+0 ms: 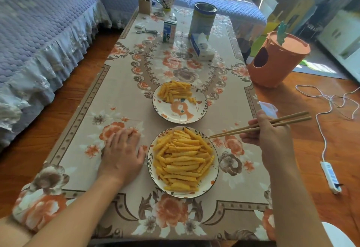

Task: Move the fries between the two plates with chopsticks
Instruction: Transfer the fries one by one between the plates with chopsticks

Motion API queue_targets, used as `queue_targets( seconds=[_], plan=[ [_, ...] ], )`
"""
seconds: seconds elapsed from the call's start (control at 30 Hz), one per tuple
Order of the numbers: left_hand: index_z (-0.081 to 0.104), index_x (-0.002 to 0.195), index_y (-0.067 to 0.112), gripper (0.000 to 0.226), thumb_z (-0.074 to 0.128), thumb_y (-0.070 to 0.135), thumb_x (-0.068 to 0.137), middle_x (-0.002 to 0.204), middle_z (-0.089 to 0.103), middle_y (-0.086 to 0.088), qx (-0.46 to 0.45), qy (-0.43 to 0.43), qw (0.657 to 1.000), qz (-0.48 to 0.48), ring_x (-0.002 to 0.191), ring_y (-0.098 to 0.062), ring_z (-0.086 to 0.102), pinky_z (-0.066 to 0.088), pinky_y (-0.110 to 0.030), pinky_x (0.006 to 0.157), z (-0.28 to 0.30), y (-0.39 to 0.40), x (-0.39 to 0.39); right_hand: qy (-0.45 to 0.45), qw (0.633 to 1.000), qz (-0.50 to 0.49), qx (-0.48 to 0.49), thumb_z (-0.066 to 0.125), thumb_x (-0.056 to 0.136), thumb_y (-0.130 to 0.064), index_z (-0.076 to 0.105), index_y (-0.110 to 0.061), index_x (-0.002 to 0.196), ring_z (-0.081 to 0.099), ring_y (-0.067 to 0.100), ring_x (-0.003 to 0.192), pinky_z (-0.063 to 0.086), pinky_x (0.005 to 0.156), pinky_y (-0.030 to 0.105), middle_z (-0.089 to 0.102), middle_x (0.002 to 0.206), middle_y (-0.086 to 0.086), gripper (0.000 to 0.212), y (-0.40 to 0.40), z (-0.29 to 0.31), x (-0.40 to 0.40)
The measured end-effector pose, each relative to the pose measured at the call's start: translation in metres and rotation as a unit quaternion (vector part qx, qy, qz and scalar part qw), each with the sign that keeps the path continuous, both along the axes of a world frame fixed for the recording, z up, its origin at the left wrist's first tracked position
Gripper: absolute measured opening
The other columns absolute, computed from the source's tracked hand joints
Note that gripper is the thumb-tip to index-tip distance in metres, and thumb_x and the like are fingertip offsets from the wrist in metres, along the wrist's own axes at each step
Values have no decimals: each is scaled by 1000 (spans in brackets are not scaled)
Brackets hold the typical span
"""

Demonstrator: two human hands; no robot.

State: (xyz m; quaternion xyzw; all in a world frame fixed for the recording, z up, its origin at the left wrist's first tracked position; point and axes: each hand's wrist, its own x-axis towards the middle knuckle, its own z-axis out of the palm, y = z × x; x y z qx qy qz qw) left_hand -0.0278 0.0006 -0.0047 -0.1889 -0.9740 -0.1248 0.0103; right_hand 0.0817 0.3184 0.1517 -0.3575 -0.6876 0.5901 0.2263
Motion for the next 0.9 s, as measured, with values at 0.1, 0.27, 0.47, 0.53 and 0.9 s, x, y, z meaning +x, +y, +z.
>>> queue_targets(
  seconds=[0.1, 0.27, 0.47, 0.53, 0.9],
  plan=[
    [55, 131, 23, 46, 41, 43, 92, 143, 52, -6, 3, 2, 1000, -2, 139, -29, 41, 30, -51, 119, -2, 0, -1, 7, 1000, -2, 3, 53, 106, -31, 66, -1, 84, 69, 21, 49, 62, 52, 31, 67, 55, 7, 39, 3, -5, -8],
    [54, 131, 24, 46, 39, 44, 93, 143, 51, -5, -4, 1, 1000, -9, 140, -28, 40, 30, -51, 120, -3, -2, -2, 45, 999, 5, 23, 55, 105, -30, 68, -5, 88, 72, 26, 58, 64, 60, 34, 71, 73, 18, 33, 0, -14, -49],
    [55, 130, 25, 44, 40, 44, 93, 143, 52, -5, 1, -1, 1000, -7, 141, -28, 39, 31, -50, 119, -3, -1, -2, 30, 992, 15, 122, 60, 103, -33, 70, -24, 77, 75, 23, 63, 65, 69, 44, 74, 67, 7, 30, -15, -37, -116],
    [54, 131, 26, 44, 40, 44, 93, 144, 51, -3, 2, -4, 1000, -6, 142, -27, 38, 28, -48, 121, -2, -1, -2, 16, 988, 22, 151, 60, 102, -35, 68, -29, 74, 75, 21, 61, 64, 69, 48, 73, 65, 5, 30, -16, -44, -132],
    [55, 130, 25, 46, 38, 45, 92, 144, 51, -4, 2, -4, 1000, -4, 142, -28, 38, 28, -49, 120, -2, -1, -3, 28, 996, 1, 80, 52, 106, -37, 70, -2, 87, 72, 22, 53, 64, 58, 36, 71, 67, 13, 43, -12, -23, -102]
  ],
)
